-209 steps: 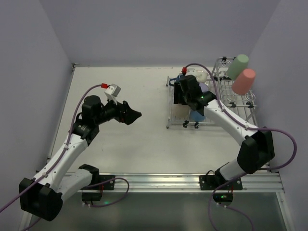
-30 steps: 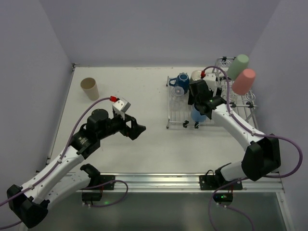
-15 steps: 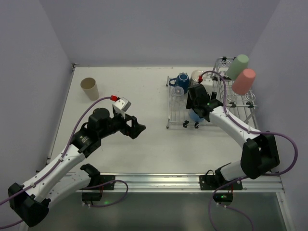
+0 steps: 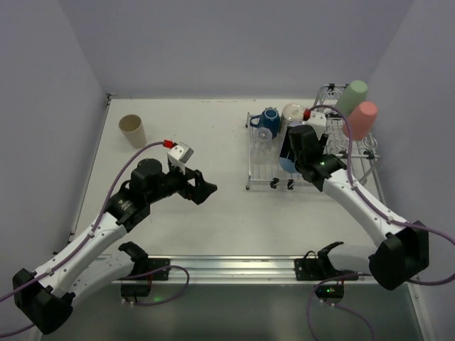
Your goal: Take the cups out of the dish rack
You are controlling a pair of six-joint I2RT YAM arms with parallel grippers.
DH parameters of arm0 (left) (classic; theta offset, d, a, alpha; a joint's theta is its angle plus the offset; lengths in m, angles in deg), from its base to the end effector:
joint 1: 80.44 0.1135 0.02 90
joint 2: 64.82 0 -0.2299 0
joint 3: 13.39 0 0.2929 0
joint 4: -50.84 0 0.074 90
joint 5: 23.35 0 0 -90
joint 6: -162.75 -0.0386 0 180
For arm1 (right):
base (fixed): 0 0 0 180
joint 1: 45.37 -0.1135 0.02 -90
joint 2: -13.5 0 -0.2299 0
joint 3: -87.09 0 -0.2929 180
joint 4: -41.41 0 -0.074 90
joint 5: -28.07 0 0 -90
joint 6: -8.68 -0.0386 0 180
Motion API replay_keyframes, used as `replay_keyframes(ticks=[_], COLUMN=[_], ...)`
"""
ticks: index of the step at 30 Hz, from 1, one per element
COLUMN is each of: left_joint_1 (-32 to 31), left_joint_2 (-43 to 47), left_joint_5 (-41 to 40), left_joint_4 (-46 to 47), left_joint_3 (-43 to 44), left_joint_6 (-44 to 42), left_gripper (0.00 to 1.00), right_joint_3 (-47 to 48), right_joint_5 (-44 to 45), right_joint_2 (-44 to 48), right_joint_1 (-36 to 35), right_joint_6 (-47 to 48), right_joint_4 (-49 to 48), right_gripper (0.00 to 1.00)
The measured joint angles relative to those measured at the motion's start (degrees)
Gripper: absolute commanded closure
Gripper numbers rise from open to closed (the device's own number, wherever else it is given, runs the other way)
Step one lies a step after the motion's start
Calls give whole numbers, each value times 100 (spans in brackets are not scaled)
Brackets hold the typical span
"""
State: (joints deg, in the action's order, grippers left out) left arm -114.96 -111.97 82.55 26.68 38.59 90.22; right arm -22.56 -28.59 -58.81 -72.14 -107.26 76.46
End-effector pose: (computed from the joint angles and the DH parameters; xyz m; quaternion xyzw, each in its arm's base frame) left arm 0.2085 -0.1563 0.2699 0.1989 0.7872 -0.3525 0.4654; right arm 0.3021 0.1287 0.2586 0.1218 0.8583 -0.0403 0.4969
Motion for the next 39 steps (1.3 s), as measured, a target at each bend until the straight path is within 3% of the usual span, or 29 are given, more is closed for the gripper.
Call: replay_keyframes(ticks=[6,12,21,29,32,33,35,36,39], left_joint_1=[0,0,0,-9,-9,-2,-11,-20,-90], left_joint_2=[-109,-337,-933,-1327,-1346,-1322,-1213,-1088,-675], left_joint_5=[243,649,927,1091,1084,1086,1172,1193,1043], left_joint_4=[540,1895,3482,4444,4516,4575,4723,4752,4489], left_joint_3=[0,-101,-262,-354,-433,-452,-470,-472,-428], left_joint_6=[625,1600,2933,3593,3709,3775,3884,3893,3613], left_gripper=[6,9,15,48,78,96,100,100,100], right_joint_3=[-7,-385,-750,-1233,-1287,-1320,-1394,-1401,-1403], right_joint_5=[-463,-2118,-4588,-5654,-5823,-5869,-6085,-6214,-6415], right_joint_2=[1128,2275,1912,1274,1110,1067,957,905,811], right_joint_1=[-234,-297,-323,-317,-310,-297,-251,-245,-317], right_joint_6=[7,-275,-1222,-2002,-2212,-2271,-2605,-2782,-3003], right_joint_4=[-15,-863,-2564,-3738,-4135,-4269,-4634,-4843,-5327], right_gripper=[49,49,50,50,50,49,44,29,3])
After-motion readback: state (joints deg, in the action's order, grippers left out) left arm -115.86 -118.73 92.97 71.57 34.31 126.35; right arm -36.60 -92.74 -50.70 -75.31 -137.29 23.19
